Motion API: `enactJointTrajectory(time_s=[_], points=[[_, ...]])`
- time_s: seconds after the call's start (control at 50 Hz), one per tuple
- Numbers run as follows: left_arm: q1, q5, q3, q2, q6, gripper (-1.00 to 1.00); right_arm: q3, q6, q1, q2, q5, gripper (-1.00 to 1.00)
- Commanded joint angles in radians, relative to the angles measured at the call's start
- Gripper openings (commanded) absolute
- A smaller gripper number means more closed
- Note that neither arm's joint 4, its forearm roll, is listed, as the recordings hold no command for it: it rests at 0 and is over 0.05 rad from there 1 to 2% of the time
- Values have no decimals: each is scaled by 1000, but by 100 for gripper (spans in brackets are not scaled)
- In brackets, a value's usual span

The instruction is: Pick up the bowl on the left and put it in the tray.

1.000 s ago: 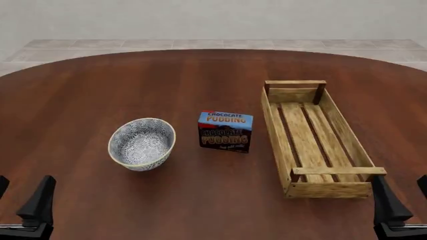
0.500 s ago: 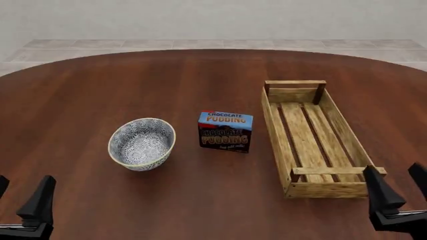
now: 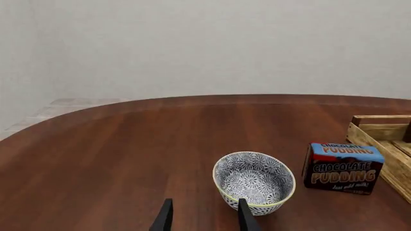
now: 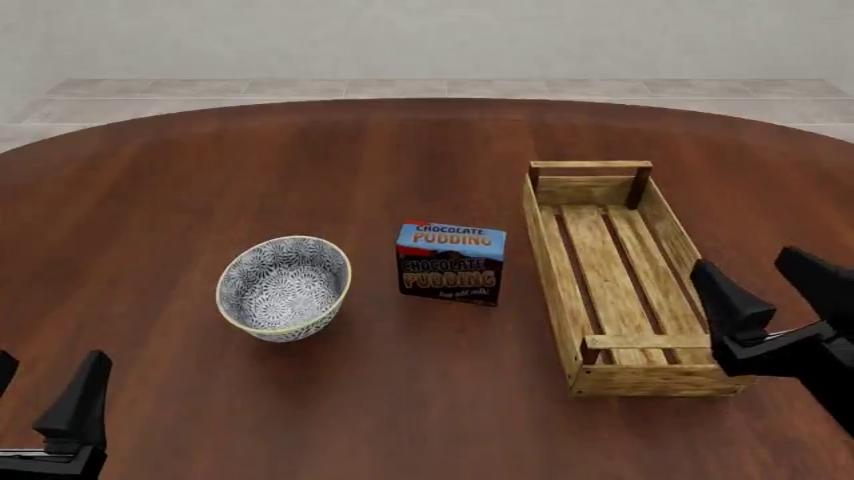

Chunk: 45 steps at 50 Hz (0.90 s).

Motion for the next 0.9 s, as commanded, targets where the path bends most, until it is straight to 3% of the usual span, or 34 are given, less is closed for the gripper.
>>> enactJointTrajectory(time_s=[0.02,0.2,0.28,0.46,0.5,0.56,0.9], points=[[0,0,0,0,0,100,-149,-19,62,128,59,100],[0,0,0,0,0,100,-269,5,145,244,119,100],[0,0,0,0,0,100,-319,52,206,306,150,100],[0,0,0,0,0,100,-407,29,238,376,209,100],[0,0,0,0,0,100,-430,12,193,425,217,100],[0,0,0,0,0,100,-457,2,205,458,227,100],[0,0,0,0,0,100,-568,13,290,601,269,100]])
